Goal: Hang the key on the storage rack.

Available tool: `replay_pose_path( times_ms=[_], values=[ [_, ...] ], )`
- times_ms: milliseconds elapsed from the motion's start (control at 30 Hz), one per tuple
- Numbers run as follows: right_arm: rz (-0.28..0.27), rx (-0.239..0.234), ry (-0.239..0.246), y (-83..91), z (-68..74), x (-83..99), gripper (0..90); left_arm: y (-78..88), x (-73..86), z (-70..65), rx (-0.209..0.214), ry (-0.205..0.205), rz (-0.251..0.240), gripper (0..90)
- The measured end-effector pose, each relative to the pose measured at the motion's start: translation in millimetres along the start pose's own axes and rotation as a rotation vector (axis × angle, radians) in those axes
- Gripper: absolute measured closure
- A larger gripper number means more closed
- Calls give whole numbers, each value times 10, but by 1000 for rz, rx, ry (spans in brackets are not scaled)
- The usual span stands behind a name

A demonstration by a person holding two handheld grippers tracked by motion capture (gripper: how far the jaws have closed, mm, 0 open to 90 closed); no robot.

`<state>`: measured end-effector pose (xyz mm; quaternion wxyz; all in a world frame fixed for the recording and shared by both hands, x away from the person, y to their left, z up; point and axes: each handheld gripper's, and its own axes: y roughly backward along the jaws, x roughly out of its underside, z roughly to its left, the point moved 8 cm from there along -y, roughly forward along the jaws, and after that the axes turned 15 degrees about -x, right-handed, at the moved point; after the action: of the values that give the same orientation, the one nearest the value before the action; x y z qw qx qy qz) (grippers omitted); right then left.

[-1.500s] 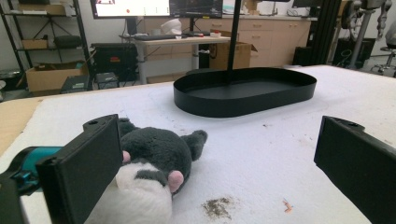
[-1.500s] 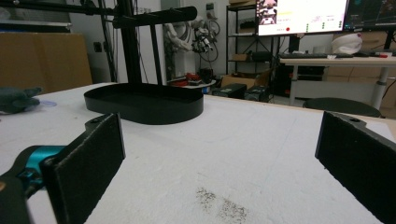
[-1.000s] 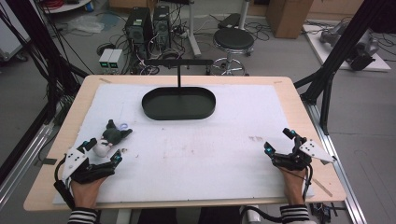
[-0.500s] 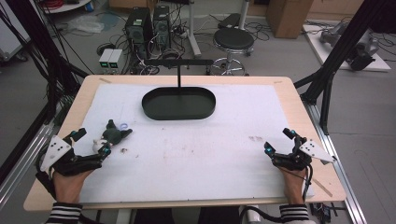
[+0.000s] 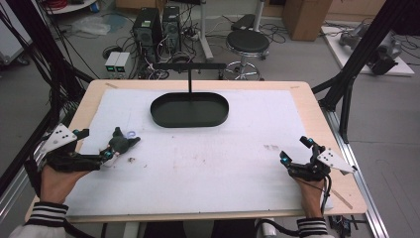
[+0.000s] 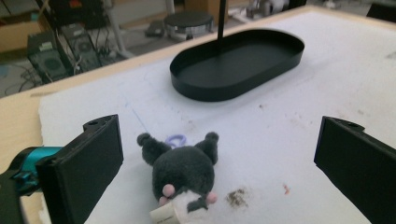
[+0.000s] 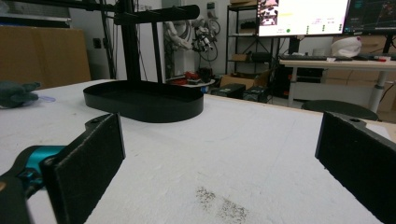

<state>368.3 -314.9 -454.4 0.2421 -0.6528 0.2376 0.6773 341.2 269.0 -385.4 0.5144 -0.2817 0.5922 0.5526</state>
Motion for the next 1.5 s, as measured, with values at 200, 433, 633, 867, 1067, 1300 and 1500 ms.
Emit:
replay_pose_path(
  times_ms=[200, 433, 633, 867, 1067, 1300, 1500],
  values=[
    [1, 0, 0, -1, -1, 0, 5, -141, 10, 21, 8, -31, 143, 17],
    [2, -2, -5, -2, 10, 2, 5, -302, 93, 38, -1, -90, 253, 17],
    [2, -1, 0, -4, 9, 1, 5, -438, 207, 32, -2, -123, 371, 17],
    [2, 0, -3, -2, 8, 2, 5, -523, 331, 6, 14, -142, 471, 17],
    [3, -1, 0, -3, 8, 2, 4, -570, 415, 2, 12, -177, 524, 28],
    [2, 0, 3, -1, 3, 1, 4, -595, 503, 30, 4, -193, 594, 28],
    [2, 0, 2, 0, -1, 0, 5, -625, 592, 19, -3, -218, 658, 28]
  ],
)
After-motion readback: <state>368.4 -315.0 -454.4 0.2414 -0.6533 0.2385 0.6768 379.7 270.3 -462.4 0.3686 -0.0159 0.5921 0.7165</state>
